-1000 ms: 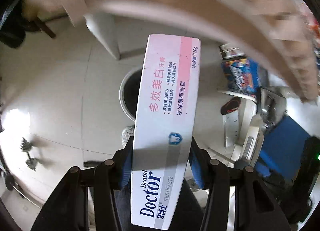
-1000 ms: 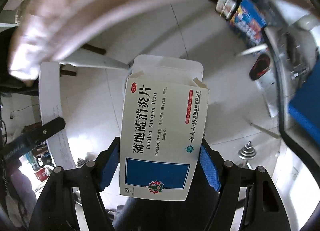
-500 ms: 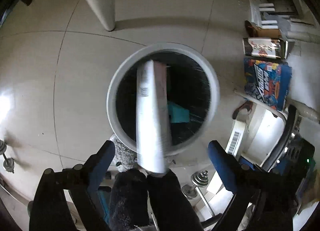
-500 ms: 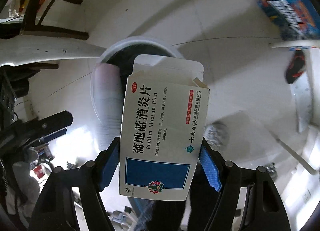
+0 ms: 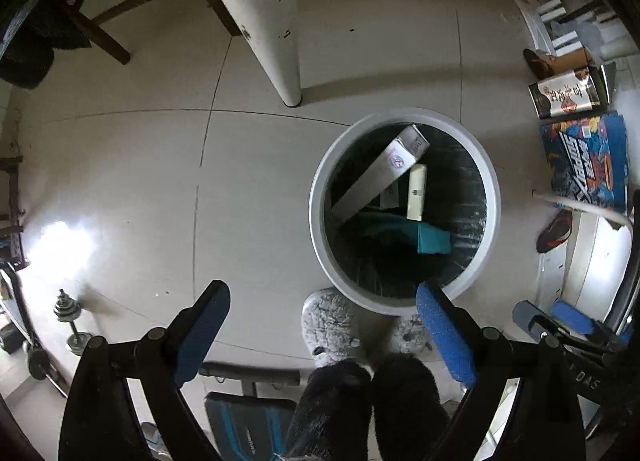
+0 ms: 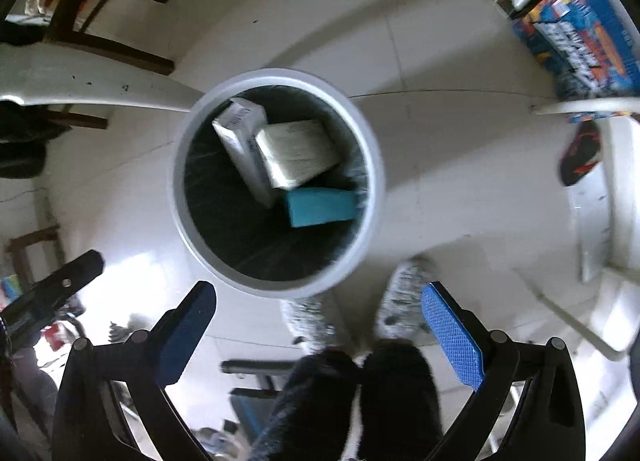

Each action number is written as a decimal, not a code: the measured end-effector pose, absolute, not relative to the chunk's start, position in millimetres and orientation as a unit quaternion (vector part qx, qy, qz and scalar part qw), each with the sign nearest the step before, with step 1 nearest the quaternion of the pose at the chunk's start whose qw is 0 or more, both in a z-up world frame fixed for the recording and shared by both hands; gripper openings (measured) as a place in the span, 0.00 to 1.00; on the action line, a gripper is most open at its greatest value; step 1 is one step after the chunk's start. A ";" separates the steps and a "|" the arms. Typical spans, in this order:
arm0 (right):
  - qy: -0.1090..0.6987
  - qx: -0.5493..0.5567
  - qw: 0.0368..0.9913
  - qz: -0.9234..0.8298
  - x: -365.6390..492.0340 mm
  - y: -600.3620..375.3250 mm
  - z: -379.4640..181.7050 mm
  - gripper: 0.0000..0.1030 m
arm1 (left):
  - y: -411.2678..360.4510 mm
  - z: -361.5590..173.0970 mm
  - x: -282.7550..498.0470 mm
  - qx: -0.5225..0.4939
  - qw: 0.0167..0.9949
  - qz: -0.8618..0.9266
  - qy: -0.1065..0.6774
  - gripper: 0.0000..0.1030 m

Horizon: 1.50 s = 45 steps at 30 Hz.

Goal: Collect trash
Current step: 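Carry the toothpaste box and medicine box to the bin and release both, then move both tools back over the table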

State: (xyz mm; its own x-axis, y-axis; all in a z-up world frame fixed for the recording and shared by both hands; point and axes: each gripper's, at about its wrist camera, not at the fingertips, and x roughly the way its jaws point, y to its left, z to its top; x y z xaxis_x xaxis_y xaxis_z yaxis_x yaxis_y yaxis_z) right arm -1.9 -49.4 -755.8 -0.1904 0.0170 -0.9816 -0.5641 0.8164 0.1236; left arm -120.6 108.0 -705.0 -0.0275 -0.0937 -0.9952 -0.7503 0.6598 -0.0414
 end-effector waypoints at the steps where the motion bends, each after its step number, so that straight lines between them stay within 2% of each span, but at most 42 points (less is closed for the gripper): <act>1: 0.730 -0.194 0.612 0.235 -2.3 -50.6 -750.0 1.00 | 105.4 -698.0 -121.2 -0.310 0.624 0.265 0.667 0.92; 16: 0.703 -0.212 0.638 0.232 -17.9 -60.5 -627.3 1.00 | 76.9 -594.8 -126.1 -0.288 0.638 0.260 0.665 0.92; 26: 0.691 -0.202 0.649 0.247 -32.9 -70.3 -494.0 1.00 | 63.0 -476.9 -142.8 -0.282 0.654 0.250 0.656 0.92; 34: 0.694 -0.136 0.658 0.259 -30.8 -76.7 -386.4 1.00 | 64.4 -381.3 -142.1 -0.264 0.690 0.265 0.619 0.92; 38: 0.698 -0.078 0.670 0.241 0.9 -82.6 -347.0 1.00 | 70.0 -352.7 -116.3 -0.250 0.709 0.281 0.596 0.92; 42: 0.694 -0.002 0.691 0.204 67.0 -96.0 -318.1 1.00 | 76.9 -342.7 -73.9 -0.232 0.722 0.293 0.583 0.93; 45: 0.671 0.008 0.718 0.186 126.9 -101.3 -301.2 1.00 | 78.4 -345.3 -26.5 -0.218 0.729 0.281 0.585 0.98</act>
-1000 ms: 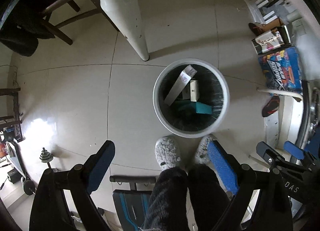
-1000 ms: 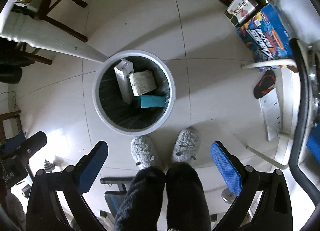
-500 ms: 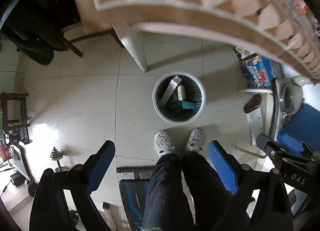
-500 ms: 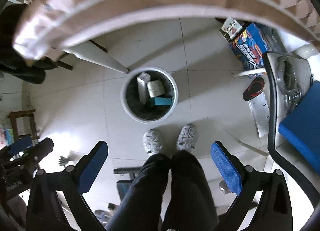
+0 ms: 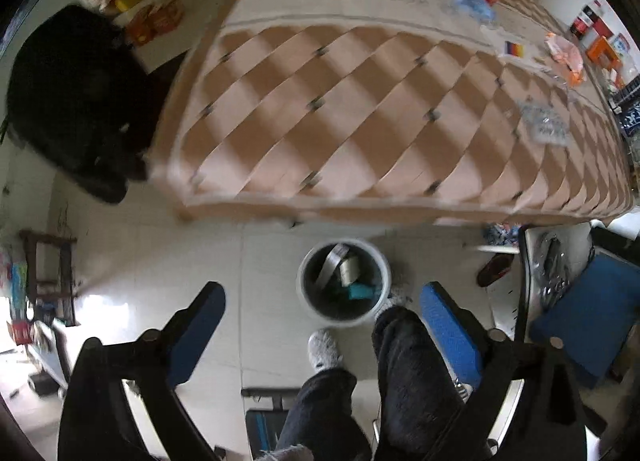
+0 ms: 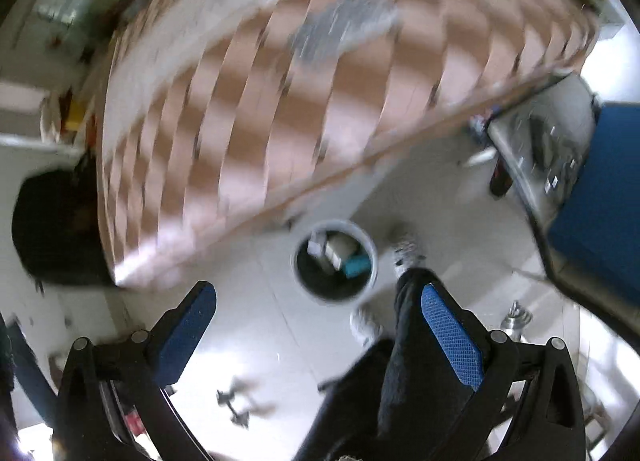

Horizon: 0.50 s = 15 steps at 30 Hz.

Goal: Collect trash
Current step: 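Move both tools back over the table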

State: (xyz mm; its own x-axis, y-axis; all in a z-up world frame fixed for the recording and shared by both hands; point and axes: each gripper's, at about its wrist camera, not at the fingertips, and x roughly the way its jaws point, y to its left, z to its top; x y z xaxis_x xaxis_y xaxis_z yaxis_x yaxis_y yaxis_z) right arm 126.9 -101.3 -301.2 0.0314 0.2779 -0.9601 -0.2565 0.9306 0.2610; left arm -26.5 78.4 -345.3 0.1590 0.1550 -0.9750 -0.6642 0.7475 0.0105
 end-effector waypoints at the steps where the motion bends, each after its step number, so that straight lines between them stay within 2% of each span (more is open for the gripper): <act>1: 0.665 0.003 0.724 0.184 144.9 -102.0 -299.5 1.00 | 79.3 -349.1 -1.4 -0.202 0.730 0.277 0.592 0.98; 8: 0.632 -0.116 0.743 0.186 315.2 -74.9 -303.8 1.00 | 95.1 -366.7 136.9 -0.152 0.720 0.275 0.619 0.98; 15: 0.637 -0.212 0.707 0.223 417.7 -25.4 -343.7 1.00 | 119.1 -394.7 237.7 -0.108 0.708 0.264 0.646 0.98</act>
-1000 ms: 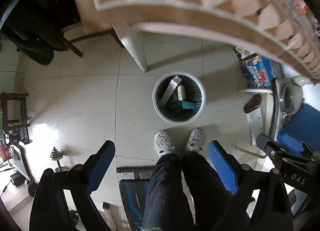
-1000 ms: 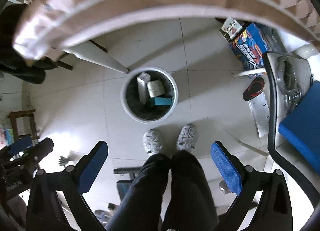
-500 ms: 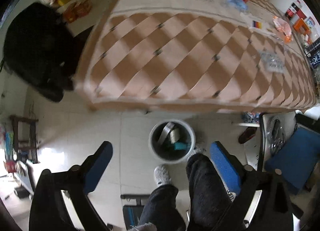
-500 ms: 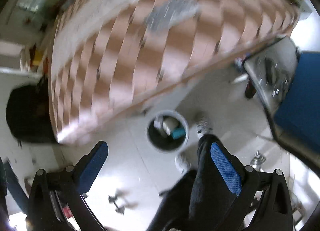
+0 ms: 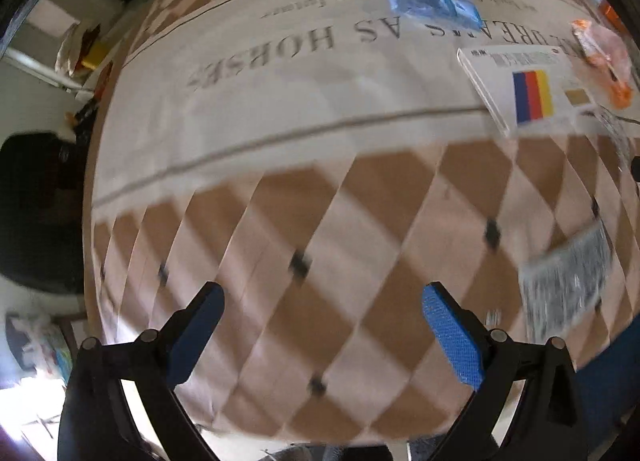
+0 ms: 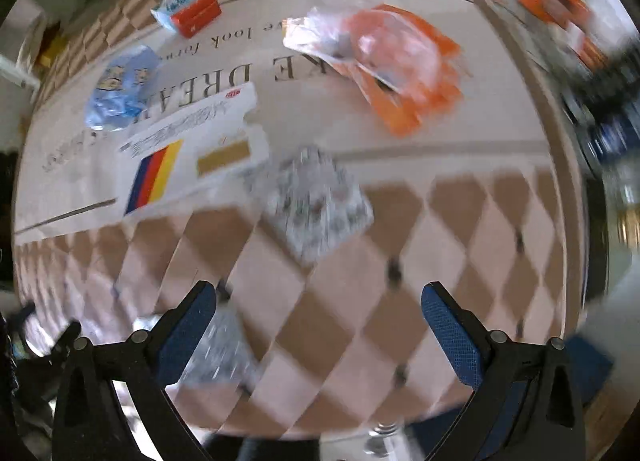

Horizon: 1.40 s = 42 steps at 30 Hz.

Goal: Collect trash
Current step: 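Move both tools back over the table, then grasp the striped medicine box with the left tool while the right tool grasps the blister pack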

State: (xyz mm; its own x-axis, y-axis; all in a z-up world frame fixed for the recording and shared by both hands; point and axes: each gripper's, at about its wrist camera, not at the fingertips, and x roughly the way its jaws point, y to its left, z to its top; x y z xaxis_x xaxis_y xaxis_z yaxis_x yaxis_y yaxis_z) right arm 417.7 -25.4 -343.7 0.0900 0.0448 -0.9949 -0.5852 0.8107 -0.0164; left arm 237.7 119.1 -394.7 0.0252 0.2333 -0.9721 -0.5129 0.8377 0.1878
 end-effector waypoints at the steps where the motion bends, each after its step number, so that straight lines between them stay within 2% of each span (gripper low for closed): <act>1: 0.640 -0.218 0.701 0.229 423.5 -20.6 -348.1 0.99 | 122.4 -397.5 246.9 -0.103 0.705 0.261 0.651 0.98; 4: 0.647 -0.229 0.685 0.246 436.7 -7.5 -360.9 0.92 | 127.6 -401.1 261.4 -0.098 0.699 0.253 0.662 0.98; 9: 0.635 -0.242 0.695 0.235 449.2 -5.5 -364.8 0.50 | 111.6 -386.4 294.5 -0.029 0.717 0.217 0.662 0.98; 10: 0.637 -0.236 0.695 0.233 453.1 -10.0 -362.6 0.33 | 105.3 -381.3 307.6 -0.003 0.724 0.204 0.659 0.98; 11: 0.645 -0.221 0.694 0.231 458.9 -18.4 -360.1 0.24 | 96.5 -375.8 322.2 0.025 0.732 0.184 0.656 0.98; 17: 0.673 -0.161 0.695 0.194 490.6 -79.1 -352.4 0.24 | 44.2 -371.8 401.4 0.147 0.736 0.034 0.660 0.98; 24: 0.695 -0.085 0.693 0.173 521.4 -126.4 -356.3 0.25 | 17.0 -402.3 429.7 0.222 0.681 -0.062 0.695 0.98; 25: 0.695 -0.082 0.693 0.172 524.9 -128.3 -356.2 0.29 | 15.9 -405.0 432.4 0.223 0.678 -0.069 0.697 0.99; 26: 0.694 -0.074 0.695 0.170 531.6 -133.0 -355.0 0.41 | 14.8 -404.0 434.9 0.218 0.677 -0.075 0.699 0.99; 28: 0.692 -0.052 0.699 0.171 541.4 -135.2 -352.5 0.51 | 20.3 -403.5 441.5 0.196 0.673 -0.081 0.709 0.97; 29: 0.692 -0.039 0.700 0.174 552.9 -137.2 -350.3 0.51 | 20.6 -403.3 441.4 0.188 0.676 -0.085 0.708 0.95; 30: 0.690 -0.029 0.701 0.175 556.0 -138.2 -348.8 0.51 | 21.7 -403.2 440.7 0.178 0.678 -0.089 0.708 0.91; 31: 0.689 -0.019 0.703 0.176 560.5 -136.0 -347.2 0.51 | 34.3 -400.7 442.7 0.152 0.680 -0.097 0.710 0.78; 36: 0.686 -0.006 0.705 0.179 559.5 -109.8 -346.3 0.53 | 65.5 -397.8 428.8 0.042 0.685 -0.007 0.727 0.76; 37: 0.686 -0.010 0.706 0.178 557.8 -101.7 -348.3 0.67 | 77.0 -397.5 421.7 -0.009 0.681 0.033 0.731 0.75; 38: 0.683 -0.014 0.709 0.175 545.6 -91.1 -347.4 0.87 | 87.5 -395.5 413.3 -0.063 0.682 0.060 0.726 0.75; 39: 0.678 -0.015 0.713 0.177 545.1 -82.2 -347.1 0.92 | 95.2 -393.9 405.8 -0.095 0.683 0.086 0.719 0.75; 42: 0.673 -0.033 0.720 0.170 539.1 -61.0 -350.7 0.93 | 116.3 -390.7 375.9 -0.178 0.681 0.165 0.691 0.75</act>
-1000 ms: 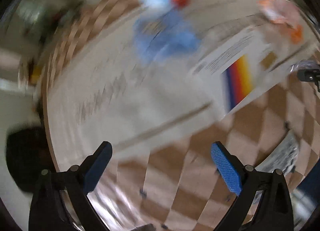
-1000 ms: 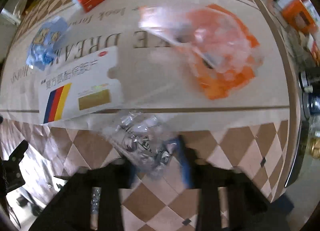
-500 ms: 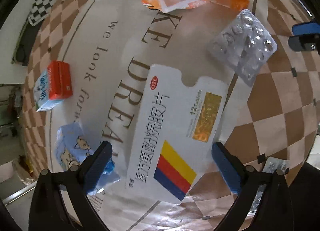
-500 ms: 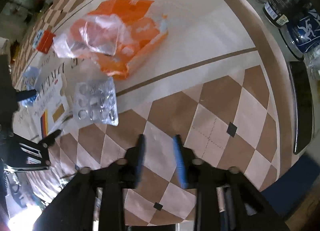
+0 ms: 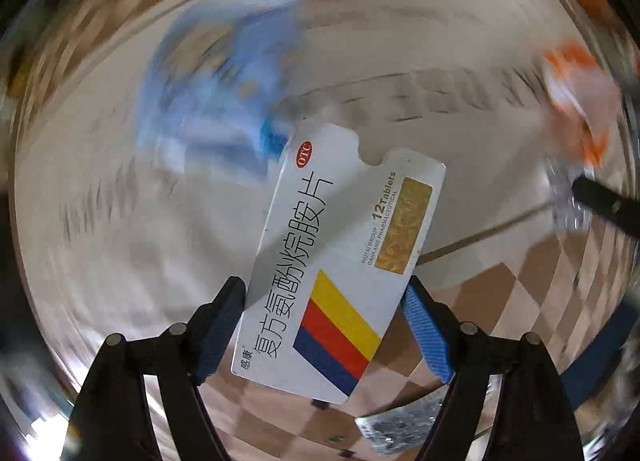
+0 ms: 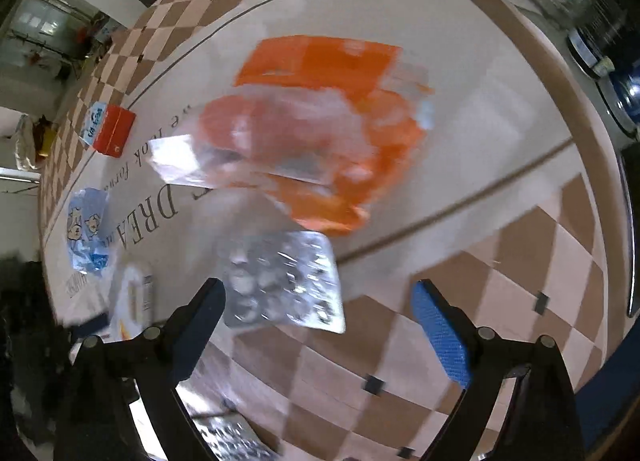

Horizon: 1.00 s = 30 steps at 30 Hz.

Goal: Collect trash
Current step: 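Grasp the striped medicine box with the left tool while the right tool grasps the blister pack, then carry the medicine box and blister pack to the bin and release both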

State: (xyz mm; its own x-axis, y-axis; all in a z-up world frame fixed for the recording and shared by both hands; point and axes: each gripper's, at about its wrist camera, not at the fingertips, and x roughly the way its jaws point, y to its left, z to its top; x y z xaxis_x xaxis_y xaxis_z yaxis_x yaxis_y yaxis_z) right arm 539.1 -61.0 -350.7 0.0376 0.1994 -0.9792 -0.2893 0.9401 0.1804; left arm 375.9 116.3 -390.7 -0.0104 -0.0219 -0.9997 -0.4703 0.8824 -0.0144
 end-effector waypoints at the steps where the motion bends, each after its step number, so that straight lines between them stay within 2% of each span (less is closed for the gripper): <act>1: 0.670 -0.043 0.721 0.169 538.5 -53.7 -351.7 0.93 | 120.7 -391.4 365.4 -0.199 0.678 0.187 0.683 0.75; 6: 0.660 -0.095 0.733 0.133 532.9 -27.3 -360.8 0.91 | 114.2 -390.6 354.5 -0.195 0.687 0.208 0.669 0.79; 9: 0.644 -0.124 0.744 0.123 525.2 -10.8 -360.9 0.80 | 121.0 -394.4 347.7 -0.192 0.688 0.200 0.670 0.82; 11: 0.637 -0.139 0.747 0.130 520.8 -5.0 -356.1 0.67 | 123.5 -395.0 355.7 -0.188 0.693 0.193 0.669 0.78; 12: 0.634 -0.150 0.747 0.134 518.5 -1.1 -354.1 0.66 | 124.3 -394.2 354.6 -0.184 0.696 0.190 0.668 0.73; 16: 0.628 -0.144 0.749 0.155 507.7 4.9 -344.6 0.57 | 117.1 -381.9 335.1 -0.160 0.713 0.193 0.655 0.72; 24: 0.637 -0.059 0.745 0.191 450.2 -69.6 -304.0 0.57 | 112.9 -315.1 294.1 -0.173 0.746 0.226 0.603 0.72; 30: 0.609 -0.036 0.758 0.231 382.3 -82.0 -263.2 0.57 | 119.6 -267.1 226.6 -0.189 0.775 0.247 0.550 0.72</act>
State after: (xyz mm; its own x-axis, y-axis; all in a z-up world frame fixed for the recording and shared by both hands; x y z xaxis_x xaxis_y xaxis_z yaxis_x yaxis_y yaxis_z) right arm 382.3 -82.0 -263.2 0.1516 0.3070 -0.9396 -0.3936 0.8907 0.2275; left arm 226.6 119.6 -267.1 0.2736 0.1750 -0.9458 -0.5911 0.8063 -0.0218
